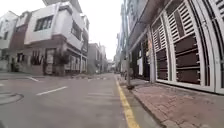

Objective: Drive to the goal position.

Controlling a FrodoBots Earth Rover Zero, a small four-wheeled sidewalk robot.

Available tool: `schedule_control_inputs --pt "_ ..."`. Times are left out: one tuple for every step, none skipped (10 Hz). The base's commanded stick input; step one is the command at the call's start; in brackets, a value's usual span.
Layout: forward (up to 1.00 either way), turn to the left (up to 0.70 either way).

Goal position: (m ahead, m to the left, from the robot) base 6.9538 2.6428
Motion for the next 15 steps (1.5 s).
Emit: schedule_control_inputs --pt "0.47 0.01" --pt "0.47 0.01" --pt "0.47 0.01" --pt "0.47 0.01" --pt "0.47 0.01" --pt "0.47 0.01" --pt "0.47 0.01" --pt "0.47 0.01" --pt "0.47 0.01" --pt "0.47 0.01" --pt "0.47 0.01" --pt "0.47 0.01" --pt "0.47 0.01" --pt "0.47 0.01" --pt "0.47 0.01"
